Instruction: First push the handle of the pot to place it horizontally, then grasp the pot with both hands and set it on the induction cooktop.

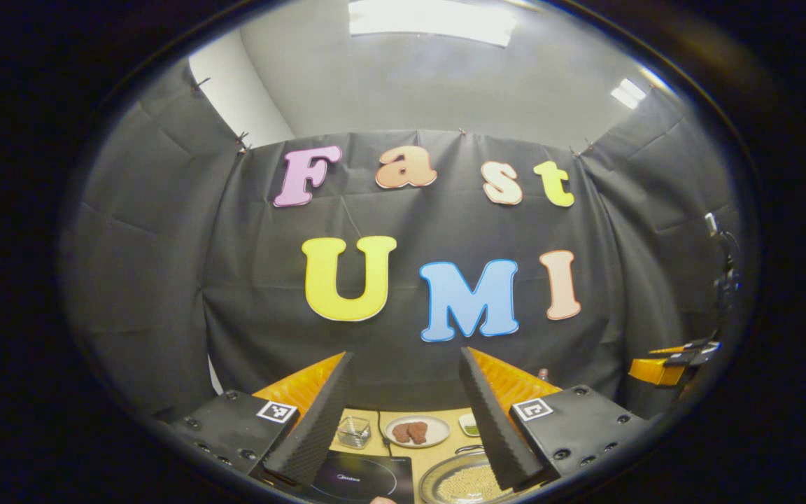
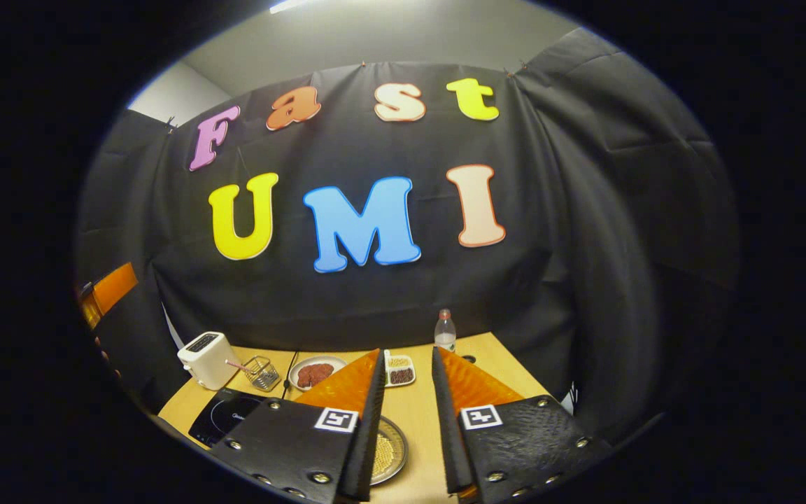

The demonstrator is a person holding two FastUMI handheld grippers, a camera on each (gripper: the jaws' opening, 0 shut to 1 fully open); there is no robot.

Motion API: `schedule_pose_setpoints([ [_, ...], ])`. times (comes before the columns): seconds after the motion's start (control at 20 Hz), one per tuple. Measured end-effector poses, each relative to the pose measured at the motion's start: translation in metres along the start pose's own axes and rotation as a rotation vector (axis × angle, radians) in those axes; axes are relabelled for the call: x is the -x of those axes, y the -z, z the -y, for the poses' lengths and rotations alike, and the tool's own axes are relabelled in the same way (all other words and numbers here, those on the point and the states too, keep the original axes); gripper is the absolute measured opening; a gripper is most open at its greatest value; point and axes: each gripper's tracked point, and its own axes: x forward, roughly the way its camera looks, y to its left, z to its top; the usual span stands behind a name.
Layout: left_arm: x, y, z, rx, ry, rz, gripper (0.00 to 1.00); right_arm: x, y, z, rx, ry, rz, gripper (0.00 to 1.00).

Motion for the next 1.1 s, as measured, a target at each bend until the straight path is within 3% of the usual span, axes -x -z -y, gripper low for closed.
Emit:
schedule_pose_setpoints([
  [0.05, 0.000, 0.003, -0.005, -0.001, -0.004, -0.004, 0.96, -0.002, 0.011, -0.004, -0.002, -0.005, -0.038, 0.27],
  [0.1, -0.001, 0.005, -0.009, -0.006, -0.010, -0.007, 0.96, -0.005, 0.021, -0.018, -0.013, -0.058, -0.074, 0.14],
  [0.15, 0.000, 0.008, -0.012, -0.010, -0.018, -0.010, 0.96, -0.010, 0.032, -0.027, -0.008, -0.084, -0.108, 0.18],
  [0.2, 0.000, 0.009, -0.015, -0.007, -0.022, -0.013, 0.96, -0.005, 0.043, -0.026, 0.005, -0.078, -0.149, 0.15],
  [0.25, 0.000, 0.013, -0.017, 0.000, -0.025, -0.019, 0.97, -0.006, 0.054, -0.031, 0.014, -0.106, -0.174, 0.02],
  [0.7, 0.013, 0.016, -0.043, -0.028, -0.066, -0.032, 0.96, -0.009, 0.169, -0.104, 0.056, -0.318, -0.514, 0.05],
  [1.1, 0.022, 0.027, -0.067, -0.026, -0.100, -0.058, 0.96, 0.010, 0.260, -0.150, 0.086, -0.385, -0.763, 0.05],
])
